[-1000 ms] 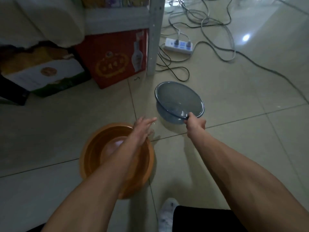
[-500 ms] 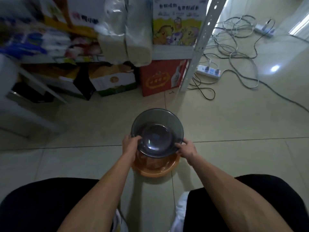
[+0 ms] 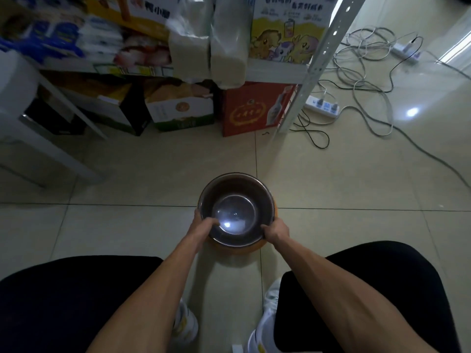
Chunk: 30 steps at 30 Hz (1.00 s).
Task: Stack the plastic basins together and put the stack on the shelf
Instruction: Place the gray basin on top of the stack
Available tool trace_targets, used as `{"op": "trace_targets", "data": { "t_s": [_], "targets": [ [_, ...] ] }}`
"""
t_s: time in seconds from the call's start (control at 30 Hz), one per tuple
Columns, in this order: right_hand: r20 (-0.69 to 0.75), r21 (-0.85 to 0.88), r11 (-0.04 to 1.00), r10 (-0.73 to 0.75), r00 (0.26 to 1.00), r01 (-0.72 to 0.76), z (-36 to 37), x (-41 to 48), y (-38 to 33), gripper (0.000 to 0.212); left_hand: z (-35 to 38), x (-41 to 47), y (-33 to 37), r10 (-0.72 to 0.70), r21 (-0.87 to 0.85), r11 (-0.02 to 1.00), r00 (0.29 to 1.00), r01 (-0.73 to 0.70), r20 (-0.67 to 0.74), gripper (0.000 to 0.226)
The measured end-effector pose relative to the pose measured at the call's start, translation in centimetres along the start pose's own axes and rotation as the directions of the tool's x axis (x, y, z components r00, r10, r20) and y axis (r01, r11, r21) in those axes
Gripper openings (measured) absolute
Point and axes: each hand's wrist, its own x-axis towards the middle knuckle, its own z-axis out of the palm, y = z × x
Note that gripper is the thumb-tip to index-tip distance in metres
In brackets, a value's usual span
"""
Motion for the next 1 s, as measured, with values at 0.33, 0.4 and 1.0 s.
{"op": "trace_targets", "data": {
  "t_s": [0.33,0.4,1.0],
  "targets": [
    [0.001,0.002,0.998,0.061,0.998,-0.061,0.7,0.6,-0.5,0.042,0.4,0.7,-0.1,-0.094,0.04,0.995,0.995,0.095,-0.012,0.089],
    [0.008,0.006,0.998,0.058,0.998,-0.058,0.7,0.6,-0.4,0.045,0.5,0.7,-0.3,-0.087,0.04,0.995,0.996,0.087,0.008,0.087],
    [0.013,0.026,0.999,0.025,1.0,-0.025,0.2,0.6,0.4,0.044,0.9,-0.1,-0.4,-0.058,0.04,0.998,0.997,0.057,0.047,0.096]
  ]
}}
